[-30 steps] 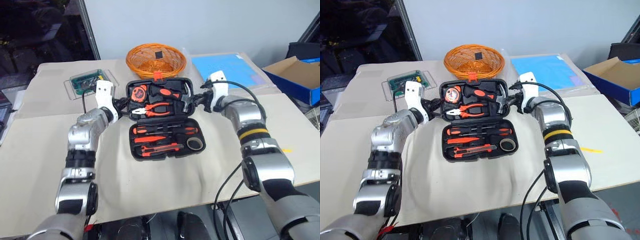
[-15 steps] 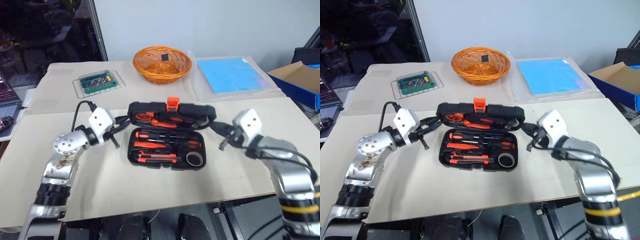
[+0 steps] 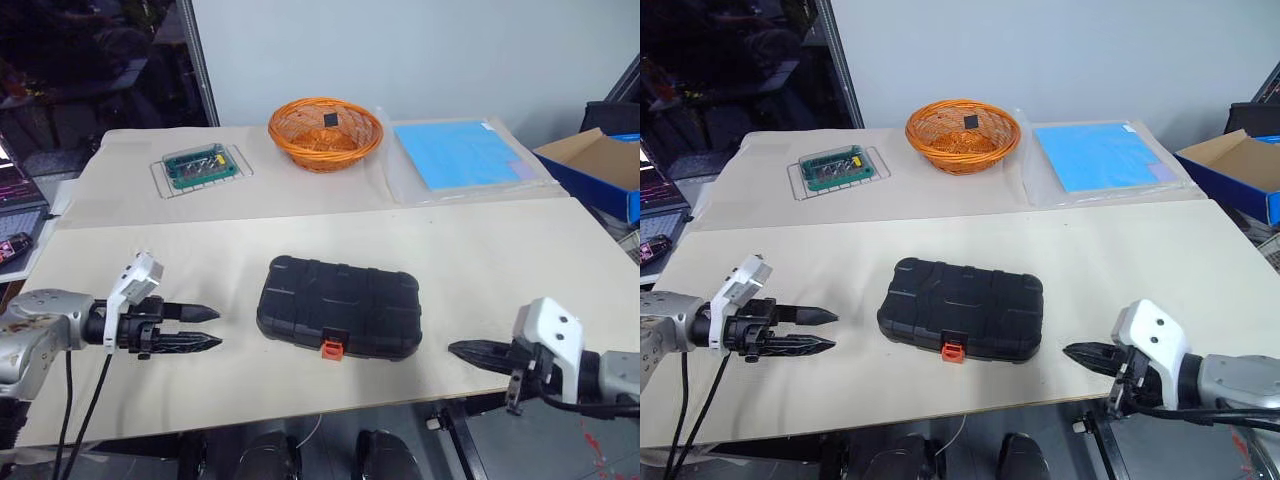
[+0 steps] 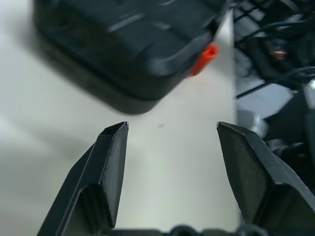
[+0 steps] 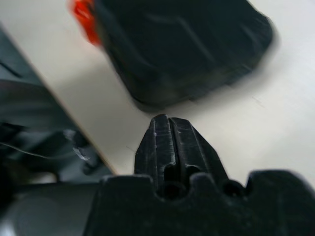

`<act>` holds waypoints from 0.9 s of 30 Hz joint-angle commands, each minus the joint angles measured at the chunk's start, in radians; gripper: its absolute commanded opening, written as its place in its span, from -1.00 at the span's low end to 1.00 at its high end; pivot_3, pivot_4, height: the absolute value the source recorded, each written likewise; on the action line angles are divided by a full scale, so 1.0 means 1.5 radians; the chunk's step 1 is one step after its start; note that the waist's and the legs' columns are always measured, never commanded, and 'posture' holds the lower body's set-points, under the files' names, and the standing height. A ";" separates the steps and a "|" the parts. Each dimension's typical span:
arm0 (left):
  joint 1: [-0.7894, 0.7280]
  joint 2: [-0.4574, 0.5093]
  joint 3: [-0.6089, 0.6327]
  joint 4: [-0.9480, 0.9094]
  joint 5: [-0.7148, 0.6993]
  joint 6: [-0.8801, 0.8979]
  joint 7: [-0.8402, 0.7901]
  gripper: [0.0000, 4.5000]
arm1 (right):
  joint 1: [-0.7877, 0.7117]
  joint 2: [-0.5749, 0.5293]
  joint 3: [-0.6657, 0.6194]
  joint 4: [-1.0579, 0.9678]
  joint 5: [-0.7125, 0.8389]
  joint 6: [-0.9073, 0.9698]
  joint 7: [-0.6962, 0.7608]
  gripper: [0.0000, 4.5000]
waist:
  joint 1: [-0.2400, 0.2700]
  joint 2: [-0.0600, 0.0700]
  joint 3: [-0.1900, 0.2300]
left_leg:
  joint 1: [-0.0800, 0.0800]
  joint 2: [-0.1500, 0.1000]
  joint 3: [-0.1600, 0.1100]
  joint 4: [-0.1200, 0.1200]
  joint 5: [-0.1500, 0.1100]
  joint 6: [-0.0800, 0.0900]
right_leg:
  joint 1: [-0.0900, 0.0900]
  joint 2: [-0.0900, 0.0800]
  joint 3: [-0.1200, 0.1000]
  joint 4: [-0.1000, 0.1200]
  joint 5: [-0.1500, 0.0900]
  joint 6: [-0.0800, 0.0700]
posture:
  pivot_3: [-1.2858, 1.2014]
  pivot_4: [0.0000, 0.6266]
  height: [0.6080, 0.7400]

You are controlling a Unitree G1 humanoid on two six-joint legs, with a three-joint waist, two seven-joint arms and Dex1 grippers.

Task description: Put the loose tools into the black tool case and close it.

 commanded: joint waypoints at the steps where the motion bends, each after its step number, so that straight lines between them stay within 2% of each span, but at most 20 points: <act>1: -0.013 -0.006 0.004 -0.064 -0.013 -0.008 0.002 0.68 | -0.026 -0.024 0.113 -0.039 -0.020 0.019 -0.027 -1.00 | 0.001 0.000 0.000 | 0.000 0.000 0.000 0.000 0.000 0.000 | 0.000 0.000 0.000 0.000 0.000 -0.001 | 0.03 -0.52 1.00; 3: -0.026 -0.027 -0.003 -0.081 -0.007 -0.018 0.025 0.98 | -0.055 -0.032 0.175 -0.016 -0.064 0.023 -0.058 -1.00 | 0.002 0.000 0.000 | 0.000 0.000 0.000 0.000 0.002 -0.004 | -0.001 0.000 0.000 0.000 0.000 -0.001 | 0.03 -0.52 1.00; 6: -0.042 -0.047 -0.019 -0.117 -0.007 -0.022 0.039 0.98 | -0.147 -0.007 0.268 0.045 -0.132 0.043 -0.130 -1.00 | 0.002 -0.001 0.000 | -0.001 0.000 0.001 0.001 0.002 -0.004 | -0.001 0.000 0.000 0.000 0.000 -0.001 | 0.03 -0.52 1.00; 8: -0.049 -0.056 -0.030 -0.132 -0.005 -0.024 0.048 0.98 | -0.238 0.052 0.309 0.118 -0.173 0.056 -0.198 -1.00 | -0.001 -0.003 0.000 | -0.001 0.000 0.001 0.001 0.002 -0.004 | -0.001 0.000 0.001 0.000 0.000 -0.001 | 0.03 -0.52 1.00; 15: -0.080 -0.109 -0.063 -0.127 0.035 -0.045 0.118 0.98 | -0.476 0.185 0.388 0.362 -0.267 0.003 -0.275 -1.00 | -0.011 -0.002 0.000 | -0.004 0.000 0.002 0.002 0.006 -0.005 | -0.001 0.001 0.001 0.002 0.003 0.000 | 0.03 -0.52 1.00; 17: -0.092 -0.124 -0.074 -0.125 0.045 -0.042 0.135 0.98 | -0.540 0.222 0.399 0.450 -0.288 -0.030 -0.286 -1.00 | -0.015 -0.002 0.000 | -0.004 0.000 0.002 0.002 0.008 0.000 | -0.002 0.002 0.001 0.002 0.004 -0.001 | 0.03 -0.52 1.00; 21: -0.119 -0.159 -0.100 -0.110 0.079 -0.043 0.182 0.98 | -0.648 0.284 0.408 0.644 -0.318 -0.128 -0.281 -1.00 | -0.018 -0.002 0.000 | -0.005 0.000 0.003 0.002 0.009 0.001 | -0.003 0.002 0.001 0.002 0.007 -0.005 | 0.03 -0.52 1.00; 24: -0.143 -0.184 -0.127 -0.099 0.105 -0.040 0.211 0.98 | -0.679 0.296 0.388 0.705 -0.308 -0.150 -0.256 -1.00 | -0.019 -0.002 0.000 | -0.005 0.000 0.003 0.001 0.009 0.000 | -0.003 0.002 0.001 0.002 0.007 -0.005 | 0.03 -0.52 1.00; 26: -0.162 -0.201 -0.140 -0.085 0.118 -0.034 0.228 1.00 | -0.667 0.281 0.367 0.674 -0.291 -0.141 -0.232 -0.74 | -0.017 -0.002 0.000 | -0.006 0.000 0.003 0.001 0.009 0.000 | -0.003 0.003 0.000 0.001 0.006 -0.004 | 0.03 -0.52 1.00; 27: -0.171 -0.207 -0.152 -0.074 0.130 -0.040 0.229 1.00 | -0.638 0.263 0.350 0.617 -0.269 -0.117 -0.211 -0.64 | -0.015 -0.002 0.000 | -0.006 0.000 0.003 0.001 0.009 0.001 | -0.003 0.003 0.000 0.001 0.006 -0.004 | 0.03 -0.52 1.00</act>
